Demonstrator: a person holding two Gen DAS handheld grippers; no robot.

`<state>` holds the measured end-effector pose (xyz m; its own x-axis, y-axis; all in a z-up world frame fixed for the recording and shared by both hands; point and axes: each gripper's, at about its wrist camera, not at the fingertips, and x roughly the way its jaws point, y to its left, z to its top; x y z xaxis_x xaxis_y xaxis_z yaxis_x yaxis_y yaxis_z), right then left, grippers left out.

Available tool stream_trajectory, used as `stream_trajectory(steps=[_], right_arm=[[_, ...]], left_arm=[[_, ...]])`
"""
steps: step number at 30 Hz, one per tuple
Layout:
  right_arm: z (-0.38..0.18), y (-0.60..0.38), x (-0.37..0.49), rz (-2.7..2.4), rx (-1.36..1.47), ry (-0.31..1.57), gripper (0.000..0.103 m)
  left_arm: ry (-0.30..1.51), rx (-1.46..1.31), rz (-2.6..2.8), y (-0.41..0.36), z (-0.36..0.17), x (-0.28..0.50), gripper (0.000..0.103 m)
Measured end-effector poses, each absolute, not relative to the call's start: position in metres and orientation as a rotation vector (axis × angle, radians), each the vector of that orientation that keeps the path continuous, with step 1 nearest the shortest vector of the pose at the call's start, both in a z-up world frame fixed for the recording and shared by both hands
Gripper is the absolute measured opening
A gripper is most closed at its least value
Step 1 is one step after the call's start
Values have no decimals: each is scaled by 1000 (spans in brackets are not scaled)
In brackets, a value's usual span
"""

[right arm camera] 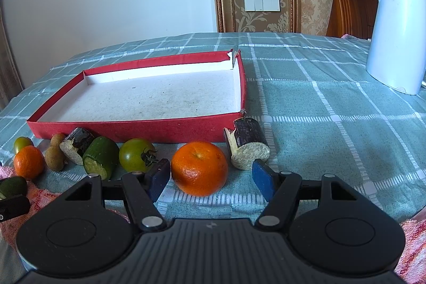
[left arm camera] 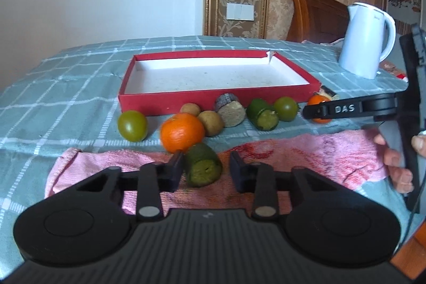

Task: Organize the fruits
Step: 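Close the right tool on the mandarin and lift while the left tool grips the lime, then carry the mandarin into the red box and open the right tool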

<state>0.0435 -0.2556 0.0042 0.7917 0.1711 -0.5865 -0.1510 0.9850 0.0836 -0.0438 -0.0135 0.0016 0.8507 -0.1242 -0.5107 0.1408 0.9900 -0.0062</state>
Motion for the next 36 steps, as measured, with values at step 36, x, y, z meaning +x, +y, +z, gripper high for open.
stream_trajectory(steps=[36], right_arm=[[49,-253,42,256,30,462,43]], left_arm=[[479,-126,-204,10,8,-58,27]])
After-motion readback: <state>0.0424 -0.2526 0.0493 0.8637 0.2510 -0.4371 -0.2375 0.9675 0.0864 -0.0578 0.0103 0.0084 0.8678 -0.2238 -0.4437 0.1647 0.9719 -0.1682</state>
